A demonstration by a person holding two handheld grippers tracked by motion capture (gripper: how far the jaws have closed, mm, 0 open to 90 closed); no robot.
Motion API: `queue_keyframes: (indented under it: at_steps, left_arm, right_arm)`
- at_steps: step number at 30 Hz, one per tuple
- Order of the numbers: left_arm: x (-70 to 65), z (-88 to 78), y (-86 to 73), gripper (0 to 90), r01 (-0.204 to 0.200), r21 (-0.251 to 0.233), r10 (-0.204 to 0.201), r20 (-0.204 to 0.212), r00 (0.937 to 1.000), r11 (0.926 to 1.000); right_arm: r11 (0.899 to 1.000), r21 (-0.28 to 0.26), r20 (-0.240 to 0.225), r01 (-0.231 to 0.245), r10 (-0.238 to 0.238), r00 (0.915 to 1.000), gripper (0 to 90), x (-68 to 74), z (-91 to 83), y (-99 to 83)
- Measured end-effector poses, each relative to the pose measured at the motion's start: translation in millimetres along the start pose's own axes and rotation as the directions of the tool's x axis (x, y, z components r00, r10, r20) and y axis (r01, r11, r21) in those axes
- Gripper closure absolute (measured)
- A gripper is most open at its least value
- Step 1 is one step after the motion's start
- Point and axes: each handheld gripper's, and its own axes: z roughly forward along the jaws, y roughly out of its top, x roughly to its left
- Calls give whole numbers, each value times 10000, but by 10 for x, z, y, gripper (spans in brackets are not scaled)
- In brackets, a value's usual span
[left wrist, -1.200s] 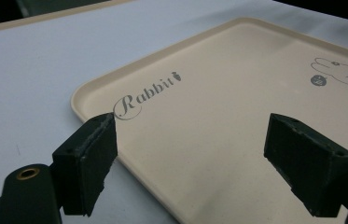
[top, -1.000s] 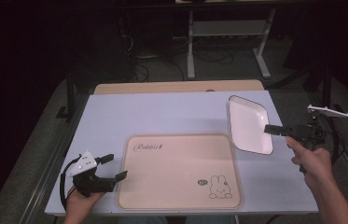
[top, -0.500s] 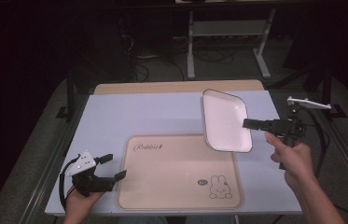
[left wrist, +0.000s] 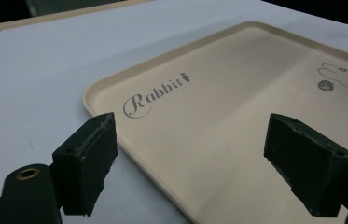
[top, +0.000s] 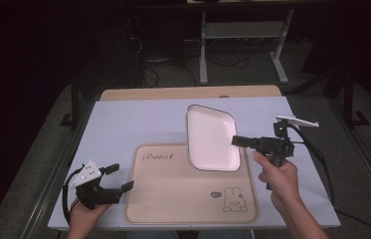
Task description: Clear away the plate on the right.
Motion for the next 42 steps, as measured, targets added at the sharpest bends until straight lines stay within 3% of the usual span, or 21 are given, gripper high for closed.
queue_keyframes:
  at_steps: [14, 21, 36, 42]
  left_arm:
    - [-4, -7, 4, 171, -20, -25, 20, 5, 10000, 10000]
    - [-4, -6, 4, 171, -30, -25, 30, 27, 10000, 10000]
    - [16, -18, 1, 171, 75, -111, -76, -9, 10000, 9999]
    - [21, -23, -1, 171, 100, -118, -100, -28, 9999, 9999]
  right_arm:
    - [9992, 396, 499, 2, -22, 9988, 884, -82, 365, -242]
    - [9982, 444, 850, -409, 370, 9957, 884, -256, 498, -353]
    - [9972, 488, 1560, -569, 487, 9866, 884, -446, 622, -449]
    - [9969, 440, 1561, -651, 575, 9861, 884, -487, 649, -479]
